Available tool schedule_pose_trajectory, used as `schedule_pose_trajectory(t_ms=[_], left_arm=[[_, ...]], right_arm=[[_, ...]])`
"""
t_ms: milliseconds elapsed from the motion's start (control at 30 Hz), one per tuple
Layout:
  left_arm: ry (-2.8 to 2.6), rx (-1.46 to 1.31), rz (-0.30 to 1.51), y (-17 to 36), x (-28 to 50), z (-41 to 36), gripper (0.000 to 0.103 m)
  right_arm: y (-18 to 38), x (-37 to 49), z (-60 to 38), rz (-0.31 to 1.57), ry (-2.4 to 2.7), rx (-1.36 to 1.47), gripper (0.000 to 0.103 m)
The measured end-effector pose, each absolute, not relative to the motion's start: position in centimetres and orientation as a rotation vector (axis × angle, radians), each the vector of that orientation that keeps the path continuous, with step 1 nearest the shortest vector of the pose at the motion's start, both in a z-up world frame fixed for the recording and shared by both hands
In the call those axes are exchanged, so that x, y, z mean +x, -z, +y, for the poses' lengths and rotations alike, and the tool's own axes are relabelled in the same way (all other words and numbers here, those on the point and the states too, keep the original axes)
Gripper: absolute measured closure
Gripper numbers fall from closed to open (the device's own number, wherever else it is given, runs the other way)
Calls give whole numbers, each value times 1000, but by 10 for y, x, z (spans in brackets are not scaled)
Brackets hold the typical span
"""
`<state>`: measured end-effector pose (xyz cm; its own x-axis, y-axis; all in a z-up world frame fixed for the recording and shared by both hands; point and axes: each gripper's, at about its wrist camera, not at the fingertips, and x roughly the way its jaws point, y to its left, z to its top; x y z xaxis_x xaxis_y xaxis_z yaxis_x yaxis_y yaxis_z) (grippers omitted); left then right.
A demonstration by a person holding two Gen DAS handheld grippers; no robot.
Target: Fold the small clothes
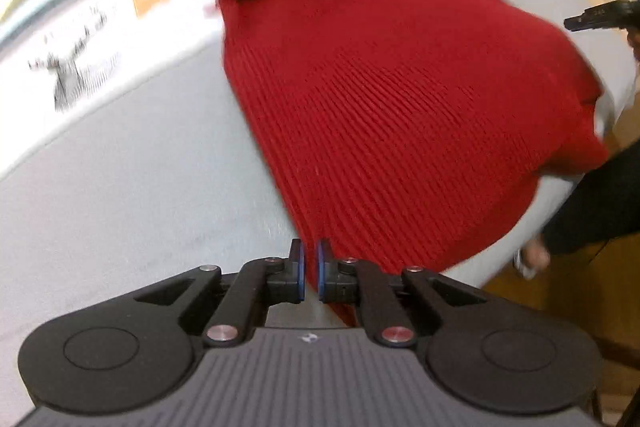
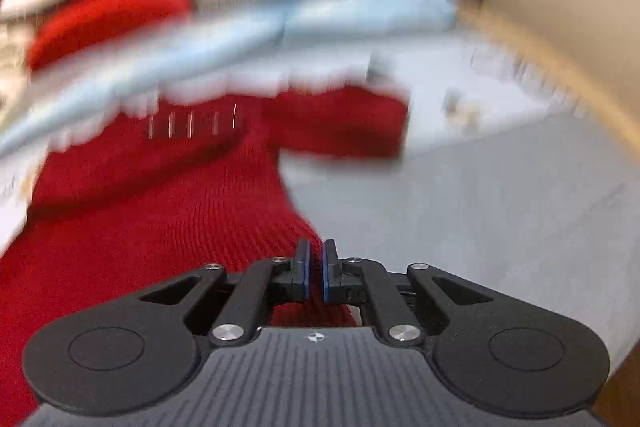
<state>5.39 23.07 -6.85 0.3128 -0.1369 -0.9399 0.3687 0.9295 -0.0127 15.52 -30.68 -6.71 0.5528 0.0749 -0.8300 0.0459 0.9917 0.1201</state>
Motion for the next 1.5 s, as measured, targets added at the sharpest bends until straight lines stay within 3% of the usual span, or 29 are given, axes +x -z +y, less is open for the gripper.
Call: schedule_pose_trajectory(t_ms=[133, 200, 233, 433, 467, 500, 567, 700, 767, 867, 933, 1000, 1100, 1267, 1400, 1500], left_arm=[[394, 213, 1206, 66, 56, 227, 92], [364, 198, 1197, 65, 60, 227, 69], [351, 194, 1203, 66, 63, 227, 62], [328, 301, 1325, 106, 80, 211, 63], [329, 323, 1331, 110, 78, 210, 64], [334, 329, 1322, 110, 76, 209, 67], [338, 313, 1331, 107, 76, 206, 89], [347, 385, 1326, 100, 68, 185, 93], [339, 463, 1324, 100, 64, 171, 89], [266, 466, 1277, 87, 74, 168, 86], [219, 442, 1193, 68, 83, 168, 75], [207, 385, 1146, 58, 89, 168, 67], [221, 358, 1134, 53, 99, 162, 66], [184, 372, 1167, 68, 118, 153, 66], [115, 300, 1128, 49, 124, 141, 66], [98, 241, 1040, 27, 136, 127, 57]], right_arm=[[89, 159, -299, 1036, 43, 2, 85], [95, 160, -304, 1063, 10, 58, 66], [98, 158, -308, 1088, 0, 92, 63], [119, 153, -299, 1250, -62, 77, 60], [118, 150, -295, 1236, -80, 48, 63], [118, 150, -288, 1225, -102, 34, 82], [112, 145, -286, 1200, -114, -19, 96], [96, 142, -298, 1118, -40, -65, 98], [93, 142, -304, 1107, -10, -59, 98], [93, 142, -293, 1127, -17, -106, 96], [84, 143, -287, 1072, 20, -149, 92], [72, 140, -280, 1008, 23, -137, 78], [73, 134, -267, 1022, -52, -99, 64], [112, 127, -238, 1251, -136, -242, 59], [101, 128, -233, 1198, -108, -254, 53], [80, 128, -230, 1090, -103, -237, 53]])
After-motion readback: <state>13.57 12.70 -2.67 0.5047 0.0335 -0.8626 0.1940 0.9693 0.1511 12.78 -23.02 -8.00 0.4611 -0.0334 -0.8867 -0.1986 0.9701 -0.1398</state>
